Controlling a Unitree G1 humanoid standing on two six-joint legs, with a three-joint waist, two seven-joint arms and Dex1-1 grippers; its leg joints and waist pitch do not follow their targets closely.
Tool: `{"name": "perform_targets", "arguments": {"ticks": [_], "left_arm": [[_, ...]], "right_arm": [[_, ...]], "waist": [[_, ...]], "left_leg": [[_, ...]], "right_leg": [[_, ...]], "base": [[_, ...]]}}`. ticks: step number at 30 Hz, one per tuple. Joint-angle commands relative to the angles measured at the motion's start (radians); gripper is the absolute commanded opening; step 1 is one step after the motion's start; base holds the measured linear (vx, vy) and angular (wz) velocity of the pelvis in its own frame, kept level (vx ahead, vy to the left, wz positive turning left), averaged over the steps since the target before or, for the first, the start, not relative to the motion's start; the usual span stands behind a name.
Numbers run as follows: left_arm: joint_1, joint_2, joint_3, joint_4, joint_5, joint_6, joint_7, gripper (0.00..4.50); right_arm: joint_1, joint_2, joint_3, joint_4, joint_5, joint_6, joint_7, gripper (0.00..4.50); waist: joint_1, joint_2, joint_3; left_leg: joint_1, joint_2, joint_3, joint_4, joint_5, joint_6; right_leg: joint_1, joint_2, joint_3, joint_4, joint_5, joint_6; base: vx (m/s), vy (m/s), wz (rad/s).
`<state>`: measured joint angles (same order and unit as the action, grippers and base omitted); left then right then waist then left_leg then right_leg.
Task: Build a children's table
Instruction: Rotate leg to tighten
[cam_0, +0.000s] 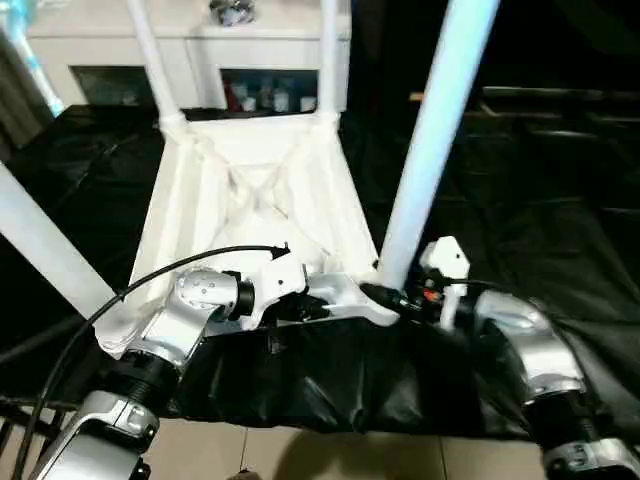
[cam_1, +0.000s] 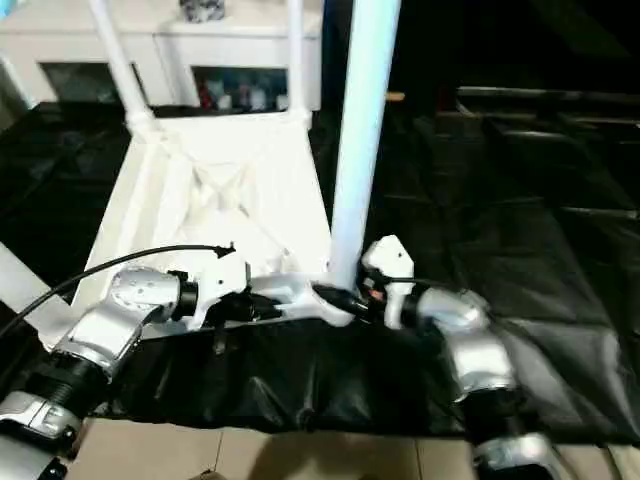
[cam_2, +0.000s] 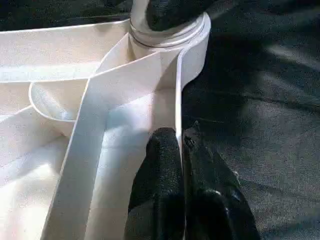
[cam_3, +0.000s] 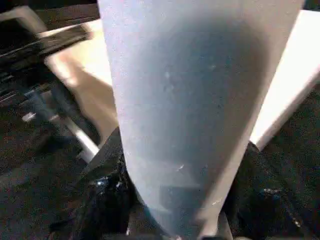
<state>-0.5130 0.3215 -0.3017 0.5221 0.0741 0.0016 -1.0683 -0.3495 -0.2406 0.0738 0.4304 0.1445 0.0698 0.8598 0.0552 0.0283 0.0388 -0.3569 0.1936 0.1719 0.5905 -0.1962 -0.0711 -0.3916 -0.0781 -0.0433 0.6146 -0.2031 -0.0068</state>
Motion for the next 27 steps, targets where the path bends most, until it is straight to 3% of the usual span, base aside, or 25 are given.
{"name": "perform_targets", "arguments": {"ticks": [1,3,4,5,8,9,11,12,17,19,22,27], "left_arm": [[-0.022,-0.052,-0.02,0.004,0.029,0.033,0.1,0.0],[-0.038,-0.151,-0.027,0.006,0.035,0.074,0.192,0.0],[-0.042,-0.175,-0.029,0.008,0.035,0.081,0.21,0.0],[-0.045,-0.192,-0.034,0.007,0.032,0.085,0.211,0.0],[-0.056,-0.258,-0.055,0.009,0.029,0.098,0.23,0.0],[-0.059,-0.271,-0.06,0.013,0.031,0.1,0.233,0.0],[-0.068,-0.286,-0.067,0.021,0.046,0.101,0.247,0.0],[-0.072,-0.288,-0.068,0.024,0.051,0.1,0.25,0.0],[-0.078,-0.233,-0.053,0.027,0.068,0.081,0.226,0.0],[-0.072,-0.203,-0.049,0.018,0.063,0.072,0.2,0.0],[-0.048,-0.125,-0.046,-0.007,0.053,0.045,0.118,0.0],[-0.03,-0.055,-0.017,-0.02,0.022,0.021,0.023,0.0]], "right_arm": [[0.027,0.068,0.037,0.024,-0.016,0.062,-0.078,1.97],[0.006,0.171,0.023,0.072,-0.064,0.072,-0.286,1.97],[-0.002,0.192,0.021,0.082,-0.084,0.078,-0.34,1.97],[-0.011,0.207,0.021,0.092,-0.101,0.086,-0.38,1.97],[-0.059,0.255,0.03,0.134,-0.122,0.08,-0.451,1.97],[-0.072,0.264,0.035,0.143,-0.127,0.073,-0.465,1.97],[-0.093,0.277,0.042,0.148,-0.143,0.061,-0.487,1.97],[-0.098,0.283,0.039,0.143,-0.137,0.06,-0.476,2.32],[-0.063,0.232,0.022,0.091,-0.096,0.065,-0.368,2.84],[-0.049,0.2,0.017,0.075,-0.075,0.069,-0.32,3.05],[-0.033,0.106,0.021,0.055,-0.053,0.064,-0.189,3.4],[-0.04,0.005,0.018,0.046,-0.039,0.041,-0.024,3.47]], "waist": [[-0.008,-0.005,-0.032],[-0.016,-0.007,-0.032],[-0.024,-0.002,-0.032],[-0.028,-0.005,-0.033],[-0.035,-0.005,-0.036],[-0.033,0.006,-0.037],[-0.034,-0.001,-0.04],[-0.035,-0.002,-0.041],[-0.026,-0.001,-0.047],[-0.024,-0.009,-0.048],[-0.019,-0.001,-0.053],[-0.019,-0.001,-0.057]], "left_leg": [[0.012,0.031,-0.008,-0.086,-0.335,-0.002],[0.018,0.03,-0.014,-0.091,-0.383,-0.025],[0.017,0.028,-0.019,-0.093,-0.392,-0.042],[0.017,0.027,-0.021,-0.094,-0.397,-0.043],[0.013,0.025,-0.02,-0.093,-0.398,-0.023],[0.016,0.023,-0.019,-0.091,-0.395,-0.018],[0.009,0.023,-0.017,-0.091,-0.367,-0.01],[0.008,0.023,-0.015,-0.09,-0.35,-0.004],[0.003,0.026,-0.009,-0.086,-0.267,0.025],[0.001,0.025,-0.007,-0.084,-0.242,0.041],[-0.001,0.027,-0.007,-0.079,-0.195,0.06],[-0.002,0.028,-0.005,-0.074,-0.147,0.074]], "right_leg": [[0.031,-0.058,0.035,-0.102,-0.413,-0.173],[0.025,-0.059,0.035,-0.11,-0.492,-0.14],[0.024,-0.059,0.034,-0.112,-0.509,-0.127],[0.025,-0.058,0.033,-0.114,-0.515,-0.119],[0.023,-0.057,0.036,-0.114,-0.476,-0.119],[0.021,-0.059,0.038,-0.117,-0.471,-0.122],[0.027,-0.055,0.038,-0.113,-0.417,-0.131],[0.027,-0.054,0.039,-0.11,-0.382,-0.141],[0.038,-0.054,0.041,-0.098,-0.245,-0.179],[0.043,-0.055,0.04,-0.096,-0.213,-0.189],[0.049,-0.057,0.038,-0.089,-0.146,-0.208],[0.053,-0.054,0.033,-0.077,-0.047,-0.253]], "base": [[0.0,0.0,0.0],[0.0,0.0,0.0],[0.0,0.0,0.0],[0.0,0.0,0.0],[0.0,0.0,0.0],[0.0,0.0,0.0],[0.0,0.0,0.0],[0.0,0.0,0.0],[0.0,0.0,0.0],[0.0,0.0,0.0],[0.0,0.0,0.0],[0.0,0.0,0.0]]}}
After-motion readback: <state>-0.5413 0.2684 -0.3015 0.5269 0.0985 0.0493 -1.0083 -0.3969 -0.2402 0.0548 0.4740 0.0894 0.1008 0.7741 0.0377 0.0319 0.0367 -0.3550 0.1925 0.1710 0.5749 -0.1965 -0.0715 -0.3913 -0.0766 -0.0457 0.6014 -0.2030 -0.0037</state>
